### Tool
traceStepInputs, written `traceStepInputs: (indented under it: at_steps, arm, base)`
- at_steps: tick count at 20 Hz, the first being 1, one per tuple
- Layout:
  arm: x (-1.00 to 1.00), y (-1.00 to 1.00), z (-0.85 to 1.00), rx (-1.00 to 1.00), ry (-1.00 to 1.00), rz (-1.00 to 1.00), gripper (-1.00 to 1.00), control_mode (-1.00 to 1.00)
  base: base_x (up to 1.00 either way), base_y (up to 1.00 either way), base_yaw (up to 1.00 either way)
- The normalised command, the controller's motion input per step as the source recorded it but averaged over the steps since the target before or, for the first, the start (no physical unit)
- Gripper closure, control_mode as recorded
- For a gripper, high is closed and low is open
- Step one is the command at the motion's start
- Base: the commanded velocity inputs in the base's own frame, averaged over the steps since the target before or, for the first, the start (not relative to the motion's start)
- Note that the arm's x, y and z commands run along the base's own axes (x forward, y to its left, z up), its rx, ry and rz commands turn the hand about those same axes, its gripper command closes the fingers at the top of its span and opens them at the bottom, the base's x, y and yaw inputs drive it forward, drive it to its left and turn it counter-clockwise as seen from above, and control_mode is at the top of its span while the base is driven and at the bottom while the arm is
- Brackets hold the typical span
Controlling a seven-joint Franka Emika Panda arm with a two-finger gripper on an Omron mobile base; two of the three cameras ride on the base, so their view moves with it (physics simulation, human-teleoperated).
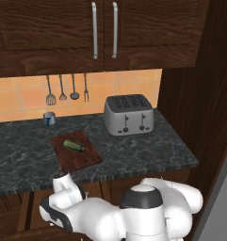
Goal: Place the appropriate cutting tool for cutting the cucumber skin on the cutting board.
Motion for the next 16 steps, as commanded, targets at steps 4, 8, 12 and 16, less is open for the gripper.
traceStepInputs:
  at_steps: [4, 8, 12, 16]
  arm:
    - [-0.88, 0.03, -0.04, 0.01, 0.07, -0.08, -1.00, -1.00]
    - [-0.85, 0.00, 0.15, 0.08, 0.17, -0.14, -1.00, -1.00]
    - [-0.83, 0.00, 0.39, 0.12, 0.25, -0.23, -1.00, -1.00]
    - [-0.41, 0.00, 0.41, 0.01, 0.10, -0.18, -1.00, -1.00]
  base:
    - [0.00, 0.00, 0.00]
    - [0.00, 0.00, 0.00]
    - [0.00, 0.00, 0.00]
    - [0.00, 0.00, 0.00]
